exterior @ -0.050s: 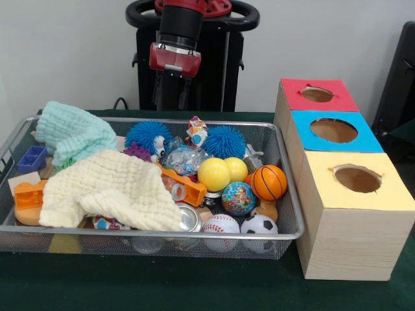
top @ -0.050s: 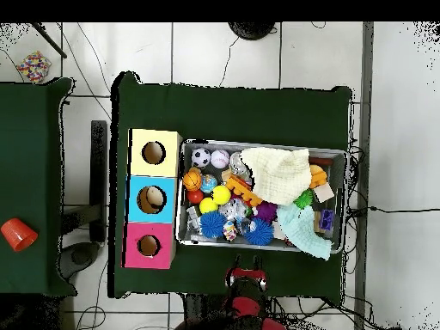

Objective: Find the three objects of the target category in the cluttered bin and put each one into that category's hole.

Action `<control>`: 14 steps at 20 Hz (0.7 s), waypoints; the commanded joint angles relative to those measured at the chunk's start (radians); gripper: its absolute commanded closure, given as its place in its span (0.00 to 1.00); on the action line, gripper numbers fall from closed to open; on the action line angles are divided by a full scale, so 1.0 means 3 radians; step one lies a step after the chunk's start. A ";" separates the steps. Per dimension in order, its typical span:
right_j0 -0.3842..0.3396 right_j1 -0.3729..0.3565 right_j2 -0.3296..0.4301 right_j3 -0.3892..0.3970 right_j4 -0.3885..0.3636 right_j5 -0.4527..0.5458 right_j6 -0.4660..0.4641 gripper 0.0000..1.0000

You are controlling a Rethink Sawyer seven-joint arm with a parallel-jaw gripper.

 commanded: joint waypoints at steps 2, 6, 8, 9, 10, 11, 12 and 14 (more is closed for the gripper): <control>0.0010 0.0128 0.0289 -0.0330 0.0140 0.0084 0.0718 0.00; -0.0004 0.0157 0.0292 -0.0344 0.0136 0.0062 0.0727 0.00; -0.0006 0.0156 0.0294 -0.0344 0.0132 0.0064 0.0727 0.00; -0.0001 0.0154 0.0294 -0.0341 0.0137 0.0064 0.0727 0.00; 0.0004 0.0157 0.0294 -0.0341 0.0145 0.0063 0.0729 0.00; 0.0001 0.0159 0.0296 -0.0336 0.0146 0.0066 0.0734 0.00; 0.0004 0.0158 0.0300 -0.0334 0.0153 0.0075 0.0737 0.00; -0.0004 0.0168 0.0318 -0.0340 0.0144 0.0099 0.0741 0.00</control>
